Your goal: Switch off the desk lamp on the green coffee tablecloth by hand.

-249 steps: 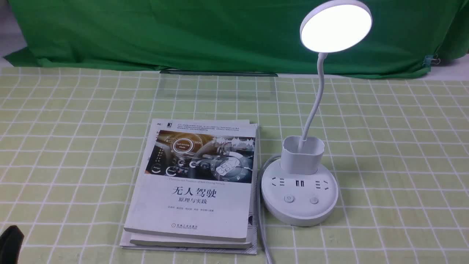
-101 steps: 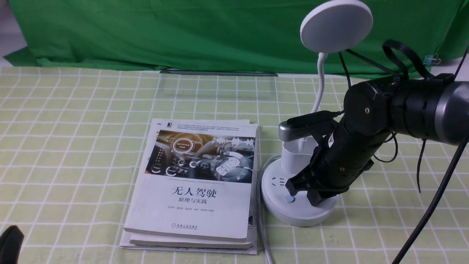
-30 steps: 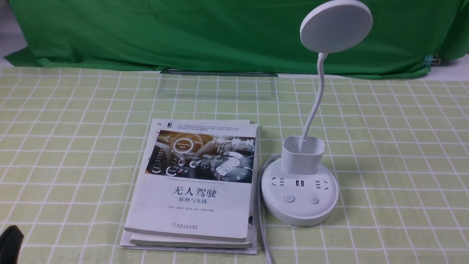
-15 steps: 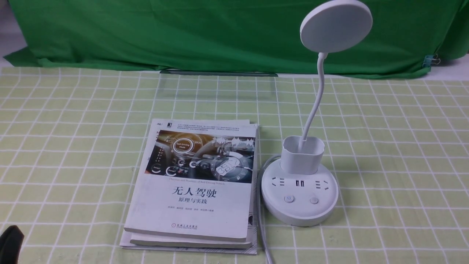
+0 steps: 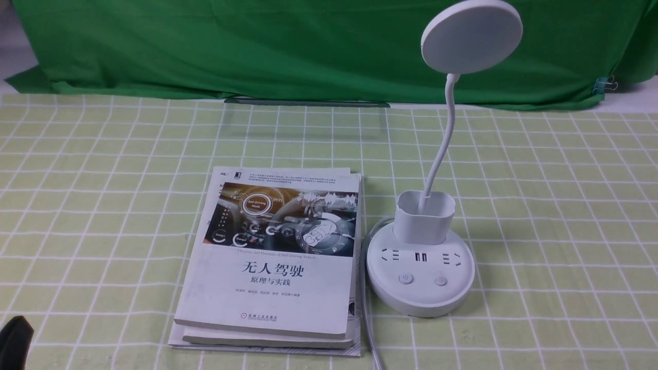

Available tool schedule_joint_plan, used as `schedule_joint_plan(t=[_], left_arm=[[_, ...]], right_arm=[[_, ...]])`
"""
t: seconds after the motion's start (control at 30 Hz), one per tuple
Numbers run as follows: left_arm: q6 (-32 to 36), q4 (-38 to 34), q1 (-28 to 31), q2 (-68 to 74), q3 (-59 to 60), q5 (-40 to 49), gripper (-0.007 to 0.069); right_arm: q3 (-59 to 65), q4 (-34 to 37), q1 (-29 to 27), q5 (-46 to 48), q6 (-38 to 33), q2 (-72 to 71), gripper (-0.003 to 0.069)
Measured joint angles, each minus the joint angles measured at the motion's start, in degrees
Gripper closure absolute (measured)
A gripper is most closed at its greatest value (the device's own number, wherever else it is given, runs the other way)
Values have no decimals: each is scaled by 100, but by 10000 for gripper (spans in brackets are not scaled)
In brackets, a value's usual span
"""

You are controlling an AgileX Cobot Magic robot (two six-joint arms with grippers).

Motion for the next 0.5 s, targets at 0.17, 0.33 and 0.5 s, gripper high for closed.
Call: schedule_joint_plan(t=[0.17,0.33,0.5], left_arm=[[0,0,0,0,0,0,214],[0,0,0,0,0,0,214],[0,0,0,0,0,0,214]], right_arm=[[0,0,0,4,0,0,572],[0,0,0,4,0,0,562],[0,0,0,4,0,0,552]])
